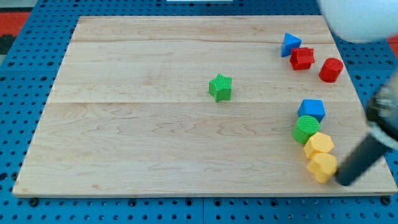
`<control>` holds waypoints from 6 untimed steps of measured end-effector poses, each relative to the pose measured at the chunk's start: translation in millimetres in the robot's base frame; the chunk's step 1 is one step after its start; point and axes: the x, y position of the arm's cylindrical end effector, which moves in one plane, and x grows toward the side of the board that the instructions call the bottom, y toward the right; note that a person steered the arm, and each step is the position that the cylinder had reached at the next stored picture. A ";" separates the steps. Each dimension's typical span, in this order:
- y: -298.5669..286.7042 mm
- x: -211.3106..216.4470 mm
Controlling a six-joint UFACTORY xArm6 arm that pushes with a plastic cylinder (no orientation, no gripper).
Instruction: Slightly move the hexagon to the bottom of the green circle
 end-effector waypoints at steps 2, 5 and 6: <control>-94.1 -50.0; 26.5 14.3; 72.9 5.7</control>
